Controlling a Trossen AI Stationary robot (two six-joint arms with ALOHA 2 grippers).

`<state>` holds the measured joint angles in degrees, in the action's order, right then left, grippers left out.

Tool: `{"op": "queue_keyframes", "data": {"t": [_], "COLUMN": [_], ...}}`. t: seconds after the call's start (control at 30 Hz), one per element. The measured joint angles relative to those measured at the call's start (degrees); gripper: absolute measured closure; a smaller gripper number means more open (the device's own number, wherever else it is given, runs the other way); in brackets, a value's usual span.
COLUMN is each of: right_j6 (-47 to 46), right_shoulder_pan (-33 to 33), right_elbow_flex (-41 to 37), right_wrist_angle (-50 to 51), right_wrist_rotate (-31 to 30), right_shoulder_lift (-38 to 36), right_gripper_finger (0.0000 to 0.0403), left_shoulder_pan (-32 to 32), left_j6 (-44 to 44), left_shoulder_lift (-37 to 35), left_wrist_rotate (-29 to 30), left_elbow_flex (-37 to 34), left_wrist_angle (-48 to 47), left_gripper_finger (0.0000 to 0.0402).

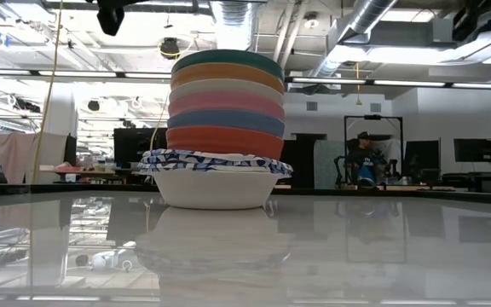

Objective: Nest bowls inside each other
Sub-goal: Return to Home Position

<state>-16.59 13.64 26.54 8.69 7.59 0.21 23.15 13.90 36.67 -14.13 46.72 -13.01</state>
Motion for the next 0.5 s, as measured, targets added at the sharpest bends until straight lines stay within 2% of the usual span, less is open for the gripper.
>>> {"op": "queue_keyframes", "data": {"t": [0.17,0.23,0.4,0.5], "right_j6": [-0.40,-0.64,-6.15,-6.19], "right_shoulder_pan": [-0.12,-0.17,-0.32,-1.91], "right_elbow_flex": [-1.61,-3.79,-13.13,-19.64], "right_wrist_angle": [-1.69,-3.43,-13.83,-22.52], "right_wrist_rotate": [-0.01,0.04,1.96,3.49], "right_shoulder_lift": [1.99,1.95,0.74,0.85], "right_gripper_finger": [0.0369,0.0369,0.0369,0.0369], "left_shoulder_pan": [0.79,0.61,-0.07,-0.75], "left_j6": [-0.83,0.78,10.24,15.06], "left_shoulder_lift": [0.04,-0.53,-4.59,-7.55], "left_wrist_rotate": [-2.16,-3.50,-8.18,-9.32], "left_elbow_flex": [-0.41,-3.02,-17.19,-25.61], "left_wrist_angle": [0.50,4.30,23.69,33.83], "left_gripper_finger": [0.0401,0.0401,0.0401,0.0401]}}
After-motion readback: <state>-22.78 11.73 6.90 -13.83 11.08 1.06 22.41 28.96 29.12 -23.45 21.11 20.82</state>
